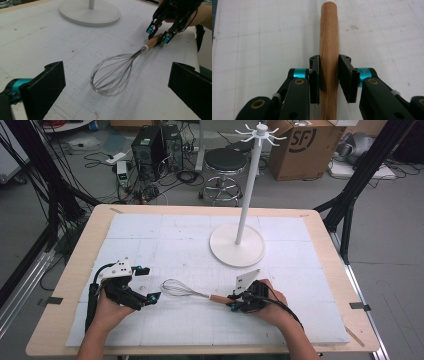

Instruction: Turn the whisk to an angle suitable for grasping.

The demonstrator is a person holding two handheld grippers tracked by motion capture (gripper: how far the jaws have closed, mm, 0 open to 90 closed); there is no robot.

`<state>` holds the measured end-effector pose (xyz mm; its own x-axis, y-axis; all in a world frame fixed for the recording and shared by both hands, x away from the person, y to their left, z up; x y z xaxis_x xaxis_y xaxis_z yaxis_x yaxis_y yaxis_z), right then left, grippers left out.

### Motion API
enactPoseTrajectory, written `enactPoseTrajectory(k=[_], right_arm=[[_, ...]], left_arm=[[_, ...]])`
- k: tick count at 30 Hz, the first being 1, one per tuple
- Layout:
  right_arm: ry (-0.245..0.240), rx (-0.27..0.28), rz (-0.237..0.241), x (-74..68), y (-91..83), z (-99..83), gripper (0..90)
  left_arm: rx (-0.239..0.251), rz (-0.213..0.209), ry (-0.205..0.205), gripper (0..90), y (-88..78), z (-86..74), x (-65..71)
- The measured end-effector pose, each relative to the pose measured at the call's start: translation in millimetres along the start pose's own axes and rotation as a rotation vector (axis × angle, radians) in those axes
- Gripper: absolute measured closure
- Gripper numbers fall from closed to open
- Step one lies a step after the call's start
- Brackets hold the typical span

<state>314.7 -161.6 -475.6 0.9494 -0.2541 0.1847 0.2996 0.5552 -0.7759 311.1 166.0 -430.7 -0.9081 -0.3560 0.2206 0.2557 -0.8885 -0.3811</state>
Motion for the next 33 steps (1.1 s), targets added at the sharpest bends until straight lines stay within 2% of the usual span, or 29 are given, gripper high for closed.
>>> enactPoseTrajectory(k=[9,11,14,16,20,23,25,28,33], right_arm=[[-0.076,-0.006,0.034,-11.0,23.1,36.1,71.9],[-0.081,-0.003,0.033,-11.1,25.2,37.7,71.8],[-0.070,0.001,0.035,-10.9,25.0,37.6,69.6],[-0.047,0.015,0.023,-9.5,21.1,37.4,59.2],[-0.036,0.014,0.019,-8.6,18.7,31.9,53.4],[-0.022,-0.004,0.010,-8.3,18.8,24.7,53.1],[-0.008,0.013,0.006,-6.9,17.0,20.3,52.7],[0.016,0.004,-0.013,-3.5,13.2,15.1,52.2],[0.024,-0.002,-0.047,1.1,10.3,10.7,51.1]], left_arm=[[0.001,0.001,0.001,1.7,-0.6,0.0,0.4],[0.001,0.001,-0.001,1.7,-0.9,-0.4,0.2],[0.001,0.000,-0.002,1.7,-1.6,-1.1,-0.1],[0.005,0.004,-0.005,1.7,-2.1,-1.2,-0.2],[0.005,0.001,-0.005,1.7,-3.0,-1.6,0.3],[0.005,0.007,-0.004,1.7,-3.8,-1.8,0.1],[0.002,0.007,-0.004,1.7,-4.2,-2.1,0.2],[0.003,0.008,-0.005,1.7,-4.3,-2.1,0.2],[0.003,0.007,-0.005,1.7,-4.5,-2.4,-0.2]])
Point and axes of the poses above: each handheld gripper's, and its own axes: y roughly forward along the jaws, z roughly out of its top, x roughly to its right, the point moved 5 cm from there along y, roughly forward along the jaws, and after that the axes turned 10 degrees about -z, right-handed, at the moved point
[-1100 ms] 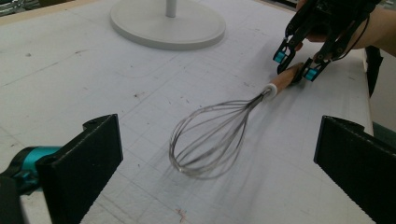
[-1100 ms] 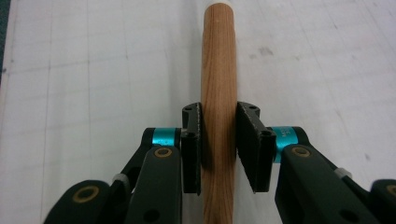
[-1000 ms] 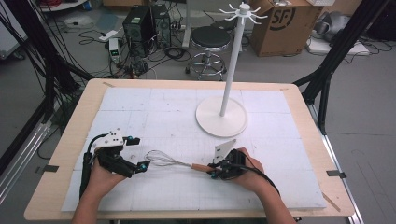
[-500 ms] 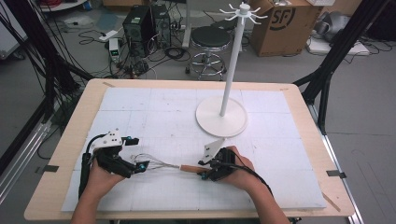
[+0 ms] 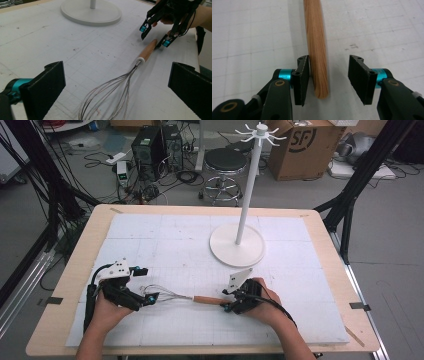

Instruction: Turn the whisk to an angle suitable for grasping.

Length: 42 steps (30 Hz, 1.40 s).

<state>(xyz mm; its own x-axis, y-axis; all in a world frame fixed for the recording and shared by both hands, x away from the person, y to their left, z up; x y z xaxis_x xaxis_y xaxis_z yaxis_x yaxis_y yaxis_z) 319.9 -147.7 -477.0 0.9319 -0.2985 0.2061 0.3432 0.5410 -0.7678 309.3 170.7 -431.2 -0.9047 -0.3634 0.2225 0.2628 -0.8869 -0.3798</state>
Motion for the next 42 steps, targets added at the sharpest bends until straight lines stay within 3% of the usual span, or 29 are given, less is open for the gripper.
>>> enactPoseTrajectory(k=[10,20,23,32,33,35,39,42], right_arm=[[0.013,-0.008,-0.075,12.0,-2.1,-5.2,51.0],[0.143,-0.040,-0.168,31.5,-3.8,-15.2,48.2],[0.159,-0.038,-0.174,33.3,-5.0,-16.4,46.6],[0.244,0.065,-0.166,35.2,-31.6,-20.7,35.5],[0.259,0.101,-0.172,36.2,-39.8,-24.0,32.6],[0.268,0.111,-0.171,36.0,-44.5,-26.4,31.4],[0.311,0.188,-0.177,34.6,-63.0,-40.8,26.3],[0.323,0.198,-0.177,34.0,-67.6,-48.0,24.3]], left_arm=[[0.003,0.002,-0.006,1.7,-0.8,-0.3,0.2],[0.002,0.002,-0.003,1.7,-0.1,-0.3,-0.5],[-0.001,0.003,-0.002,1.7,0.0,-0.6,-0.7],[0.001,0.005,-0.004,1.7,-0.2,-0.7,-0.6],[0.001,0.003,-0.003,1.7,-0.2,-0.6,-0.6],[0.000,0.004,-0.002,1.7,0.0,-0.7,-0.6],[-0.001,0.005,-0.003,1.7,0.0,-0.7,-0.4],[0.003,0.002,-0.002,1.7,-0.1,-0.1,0.6]])
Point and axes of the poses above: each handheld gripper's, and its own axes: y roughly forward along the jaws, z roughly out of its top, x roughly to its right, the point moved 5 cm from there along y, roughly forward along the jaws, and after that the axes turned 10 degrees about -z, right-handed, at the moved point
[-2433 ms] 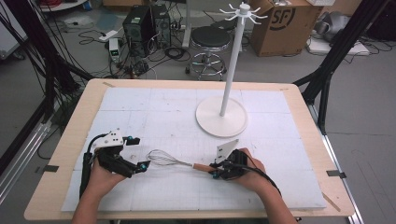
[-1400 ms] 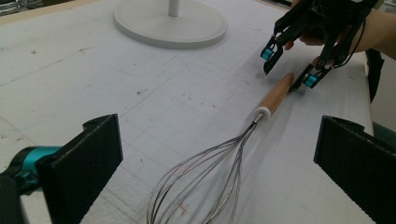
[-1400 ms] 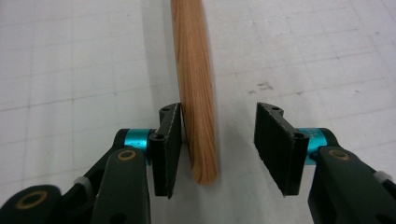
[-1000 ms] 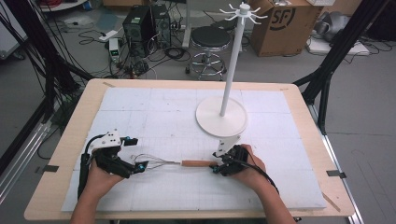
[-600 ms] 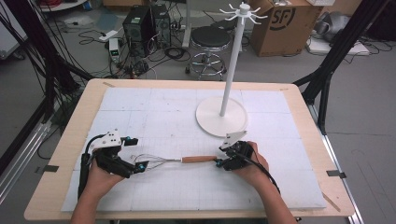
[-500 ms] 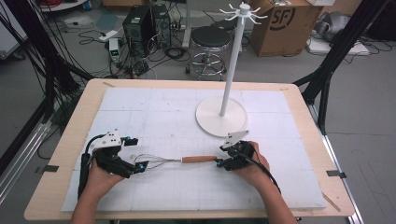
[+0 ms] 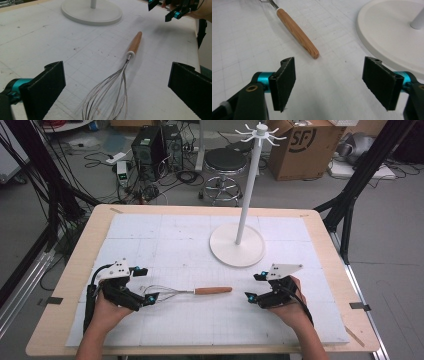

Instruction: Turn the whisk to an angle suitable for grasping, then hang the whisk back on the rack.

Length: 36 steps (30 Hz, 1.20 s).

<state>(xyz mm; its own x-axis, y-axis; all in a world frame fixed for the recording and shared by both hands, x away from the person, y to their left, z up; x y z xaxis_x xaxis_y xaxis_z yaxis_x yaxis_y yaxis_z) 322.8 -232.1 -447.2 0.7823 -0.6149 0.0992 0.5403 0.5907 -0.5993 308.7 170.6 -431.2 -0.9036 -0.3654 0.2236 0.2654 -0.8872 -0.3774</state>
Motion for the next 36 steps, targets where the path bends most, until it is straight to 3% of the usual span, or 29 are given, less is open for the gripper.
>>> enactPoseTrajectory(k=[5,15,17,25,28,36], right_arm=[[0.058,0.043,0.008,9.6,-15.0,-11.5,19.2],[0.112,0.114,0.002,21.3,-18.4,-9.4,10.3],[0.110,0.119,0.001,22.3,-16.5,-9.5,1.5],[0.113,0.127,0.015,21.3,-17.6,-9.3,0.2],[0.116,0.144,0.005,23.6,-18.4,-8.6,0.2],[0.128,0.127,-0.009,24.2,-19.1,-10.3,0.3]], left_arm=[[0.001,0.001,0.002,1.7,0.0,0.5,0.7],[-0.015,-0.006,-0.004,1.7,3.0,-4.3,-0.7],[-0.008,-0.009,-0.004,1.7,2.7,-4.0,-0.9],[-0.007,-0.008,0.004,1.7,1.5,-3.4,-0.2],[-0.001,-0.010,0.004,1.7,1.0,-2.4,0.9],[-0.002,-0.014,0.023,1.7,2.6,3.7,5.5]])
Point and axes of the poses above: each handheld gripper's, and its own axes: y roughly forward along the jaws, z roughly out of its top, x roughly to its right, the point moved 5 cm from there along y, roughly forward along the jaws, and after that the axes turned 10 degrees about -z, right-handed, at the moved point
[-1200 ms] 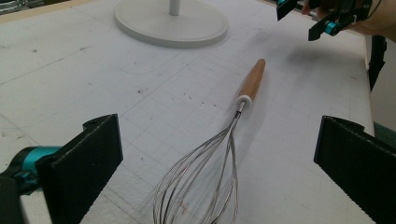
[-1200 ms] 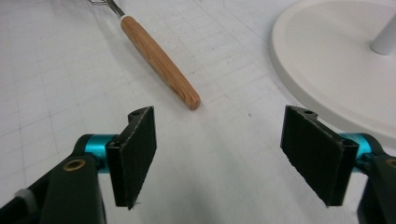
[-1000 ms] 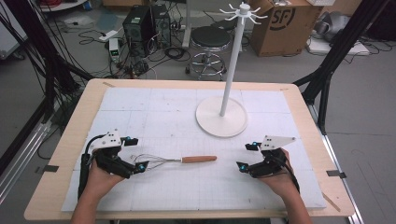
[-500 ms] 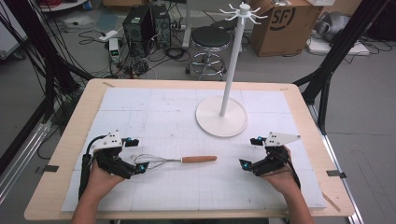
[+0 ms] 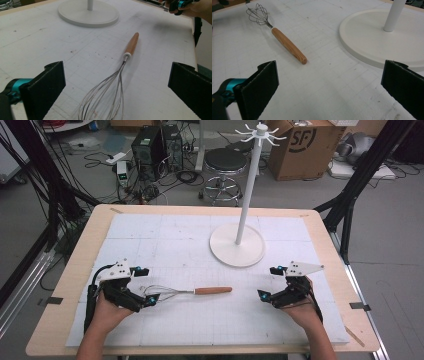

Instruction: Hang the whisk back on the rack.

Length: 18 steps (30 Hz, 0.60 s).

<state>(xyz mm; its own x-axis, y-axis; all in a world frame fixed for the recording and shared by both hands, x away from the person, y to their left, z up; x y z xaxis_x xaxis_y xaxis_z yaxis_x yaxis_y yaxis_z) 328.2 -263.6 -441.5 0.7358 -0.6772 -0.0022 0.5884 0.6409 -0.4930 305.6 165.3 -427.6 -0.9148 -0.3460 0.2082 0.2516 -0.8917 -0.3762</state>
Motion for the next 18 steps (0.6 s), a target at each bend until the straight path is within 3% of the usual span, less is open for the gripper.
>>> enactPoseTrajectory(k=[8,18], right_arm=[[-0.006,0.004,0.003,1.4,0.0,0.2,0.3],[-0.008,0.004,0.002,2.7,2.6,0.5,0.3]], left_arm=[[-0.049,0.001,0.025,1.7,14.5,13.1,6.0],[-0.224,-0.041,0.060,2.1,62.6,35.8,11.9]])
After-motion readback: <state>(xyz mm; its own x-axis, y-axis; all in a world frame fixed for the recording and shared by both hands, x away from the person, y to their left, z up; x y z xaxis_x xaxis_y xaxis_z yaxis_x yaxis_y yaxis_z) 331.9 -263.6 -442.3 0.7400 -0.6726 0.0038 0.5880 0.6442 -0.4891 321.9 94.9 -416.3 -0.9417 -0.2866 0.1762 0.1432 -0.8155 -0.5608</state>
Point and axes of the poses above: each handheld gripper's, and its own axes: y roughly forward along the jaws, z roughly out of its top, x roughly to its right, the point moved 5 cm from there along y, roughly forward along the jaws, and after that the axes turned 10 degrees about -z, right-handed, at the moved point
